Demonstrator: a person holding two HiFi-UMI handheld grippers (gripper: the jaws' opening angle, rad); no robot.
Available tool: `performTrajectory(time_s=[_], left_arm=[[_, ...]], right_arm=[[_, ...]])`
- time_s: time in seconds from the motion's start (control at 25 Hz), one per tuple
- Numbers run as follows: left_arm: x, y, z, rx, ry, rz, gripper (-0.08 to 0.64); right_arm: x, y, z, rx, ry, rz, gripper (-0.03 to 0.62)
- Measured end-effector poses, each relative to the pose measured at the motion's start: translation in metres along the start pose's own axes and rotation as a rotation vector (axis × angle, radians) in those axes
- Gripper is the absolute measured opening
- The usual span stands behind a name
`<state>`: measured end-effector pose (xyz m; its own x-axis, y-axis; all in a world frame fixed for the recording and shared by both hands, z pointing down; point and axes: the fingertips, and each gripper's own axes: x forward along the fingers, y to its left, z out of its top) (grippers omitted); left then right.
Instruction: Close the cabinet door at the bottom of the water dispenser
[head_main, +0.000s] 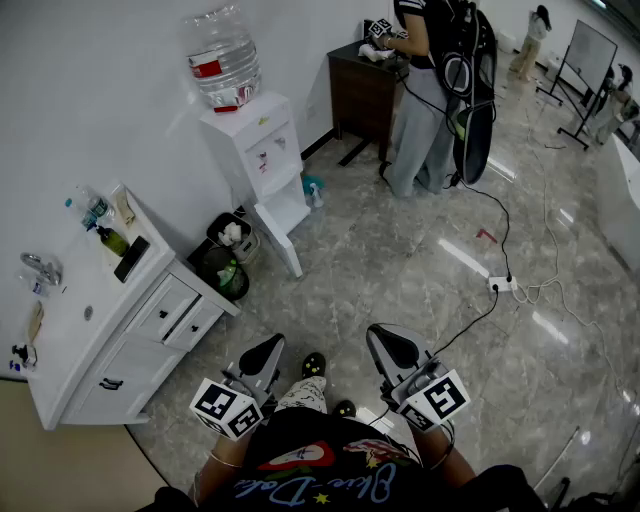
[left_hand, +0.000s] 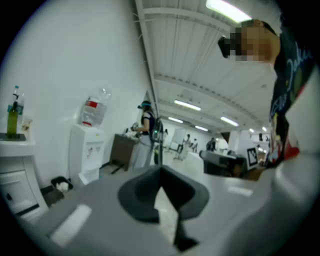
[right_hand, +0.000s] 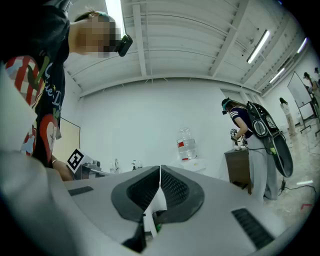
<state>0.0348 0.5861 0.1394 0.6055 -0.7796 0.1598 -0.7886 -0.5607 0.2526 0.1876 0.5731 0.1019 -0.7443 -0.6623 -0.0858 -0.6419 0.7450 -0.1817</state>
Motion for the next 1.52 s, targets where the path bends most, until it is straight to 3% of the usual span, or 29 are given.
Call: performTrajectory(time_s=[0.12,0.32,0.48,0.6,0.8,0.96,1.08,1.2,1.36,1.44,1.52], left_arm=[[0.017,0.009,0.000,-0.028,-0.013,-0.006,-0.003],[0.064,0.042,0.005,-0.042,-0.037,-0.034,-0.003],[0.118,0.084,0.010,-0.089,-0.059,-0.064,-0.003],[0.165,0.127,0.020,-0.106,-0.051,-0.091,-0.003],[0.240,0.207,0.049,-0.058,-0.017,-0.126,-0.003],[0.289,0.275,0.067,-0.074,-0.002,-0.105,-0.003],[0.318,0.321,0.068,-0.086,0.010,-0.094,-0.003],[0.347,0.367,0.047,-0.081,0.045,-0.054,-0.003],[0.372,0.407,-0.015,-0.022,0.156,0.020,-0.003],[0.394,0.426,-0.046,0.039,0.183,0.040,-0.003],[0.417,0.456,-0.073,0.055,0.196,0.099,-0.003]], right_arm=[[0.002,-0.019,0.004,-0.007,-0.017,-0.050,0.017],[0.028,-0.058,-0.015,-0.018,0.079,-0.082,0.017],[0.063,-0.102,-0.017,-0.016,0.086,-0.123,0.017],[0.113,-0.137,-0.014,-0.022,0.081,-0.134,0.017],[0.227,-0.200,-0.015,-0.031,0.084,-0.132,0.017],[0.322,-0.246,-0.016,-0.087,0.091,-0.141,0.017],[0.380,-0.278,-0.029,-0.070,0.112,-0.143,0.017],[0.423,-0.304,-0.069,-0.049,0.175,-0.126,0.017],[0.453,-0.332,-0.151,0.039,0.343,-0.084,0.017],[0.471,-0.357,-0.184,0.011,0.400,-0.057,0.017],[0.491,-0.390,-0.222,-0.099,0.487,-0.086,0.017]])
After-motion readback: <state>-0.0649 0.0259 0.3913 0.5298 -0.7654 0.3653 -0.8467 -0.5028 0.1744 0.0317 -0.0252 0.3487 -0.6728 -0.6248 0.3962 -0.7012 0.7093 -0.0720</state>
